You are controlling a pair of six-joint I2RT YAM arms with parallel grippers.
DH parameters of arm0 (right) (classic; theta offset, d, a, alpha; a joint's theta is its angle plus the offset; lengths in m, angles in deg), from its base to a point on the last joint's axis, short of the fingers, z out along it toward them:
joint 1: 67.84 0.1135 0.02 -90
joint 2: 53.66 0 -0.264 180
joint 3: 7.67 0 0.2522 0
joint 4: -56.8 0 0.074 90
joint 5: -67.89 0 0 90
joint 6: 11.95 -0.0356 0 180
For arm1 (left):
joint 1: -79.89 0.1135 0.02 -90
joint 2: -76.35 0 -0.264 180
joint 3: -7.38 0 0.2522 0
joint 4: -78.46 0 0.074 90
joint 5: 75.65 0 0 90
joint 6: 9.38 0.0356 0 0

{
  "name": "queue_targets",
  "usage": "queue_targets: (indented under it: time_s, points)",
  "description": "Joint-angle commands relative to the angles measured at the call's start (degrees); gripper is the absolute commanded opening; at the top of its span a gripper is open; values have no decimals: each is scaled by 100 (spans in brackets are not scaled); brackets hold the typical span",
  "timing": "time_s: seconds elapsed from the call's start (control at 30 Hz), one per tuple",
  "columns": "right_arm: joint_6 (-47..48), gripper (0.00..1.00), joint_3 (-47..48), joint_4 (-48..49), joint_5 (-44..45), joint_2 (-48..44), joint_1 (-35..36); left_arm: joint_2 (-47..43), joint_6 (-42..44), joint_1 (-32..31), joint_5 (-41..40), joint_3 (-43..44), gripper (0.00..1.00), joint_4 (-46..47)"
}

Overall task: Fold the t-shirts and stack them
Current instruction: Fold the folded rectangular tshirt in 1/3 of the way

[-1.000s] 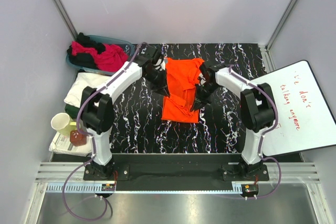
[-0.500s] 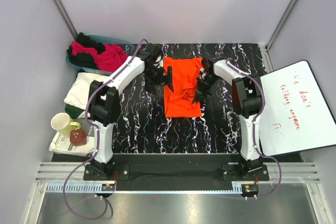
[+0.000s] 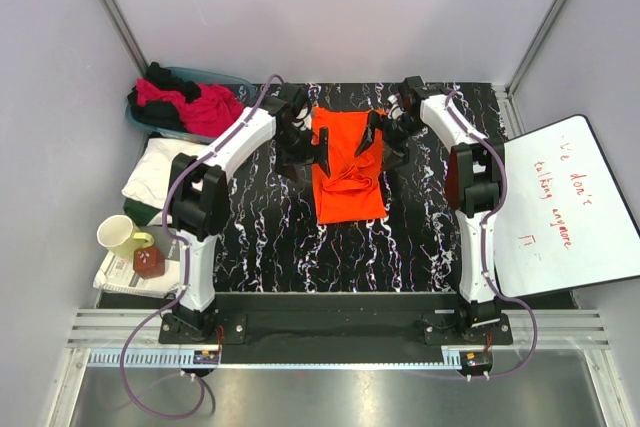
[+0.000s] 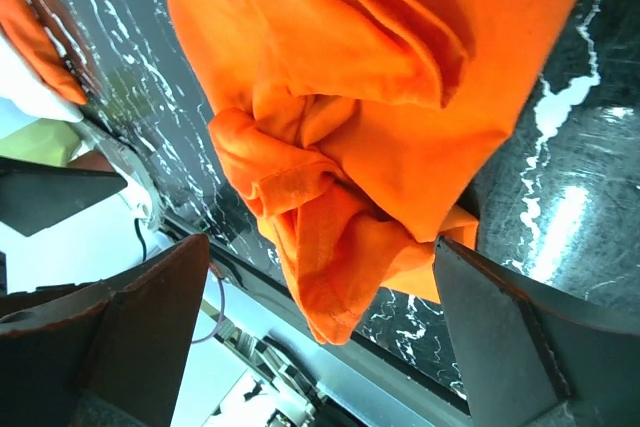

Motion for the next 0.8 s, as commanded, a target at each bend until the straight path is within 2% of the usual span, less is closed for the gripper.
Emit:
queue_targets:
  time_s: [0.0,0.2,0.3,0.33,0.37,0.43,0.6,0.77]
  points:
    - [87,100,287,100,-241,-117,-41,49,165,-19,161,73,99,34]
    - [360,100,-222,74,207,-872,-41,180,315,-98,-32,187,99,219]
    - [290,96,-714,109,40,-1180,-41,426,324,-142,-208,327,92,289]
    - [237,90,-932,126,-65,-1268,-41,566,332,-151,-252,406,78,333]
    - [211,84,-1030,161,-127,-1295,-41,637,306,-151,-243,451,71,351]
    - [71,68,-1311,223,-249,-1418,-41,865,254,-151,-147,652,48,377]
    - [-211,65,-1768,434,-742,-1576,-41,1165,87,-151,117,934,44,535]
    - [-317,61,-1963,443,-936,-1550,-32,1437,7,-151,214,1189,45,641]
